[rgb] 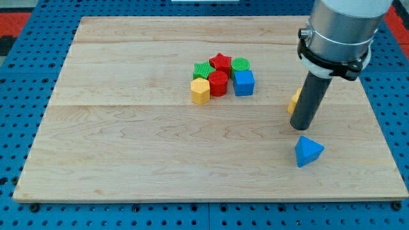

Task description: Nudge blue cube along with green circle up a bit

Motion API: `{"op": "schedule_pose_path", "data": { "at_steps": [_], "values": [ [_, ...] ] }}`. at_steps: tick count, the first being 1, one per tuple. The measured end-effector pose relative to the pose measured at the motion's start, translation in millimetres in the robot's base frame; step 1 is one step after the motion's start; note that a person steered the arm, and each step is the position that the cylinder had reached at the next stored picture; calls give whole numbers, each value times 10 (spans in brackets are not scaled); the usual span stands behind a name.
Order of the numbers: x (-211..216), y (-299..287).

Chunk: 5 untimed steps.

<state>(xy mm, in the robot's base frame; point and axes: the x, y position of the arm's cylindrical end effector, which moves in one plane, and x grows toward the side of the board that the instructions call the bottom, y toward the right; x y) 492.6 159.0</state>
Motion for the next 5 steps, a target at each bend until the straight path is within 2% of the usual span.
{"op": "schedule_pose_path", "data": {
  "at_steps": [2,5],
  "values": [
    [-364,-647],
    [-770,-618]
  ]
}}
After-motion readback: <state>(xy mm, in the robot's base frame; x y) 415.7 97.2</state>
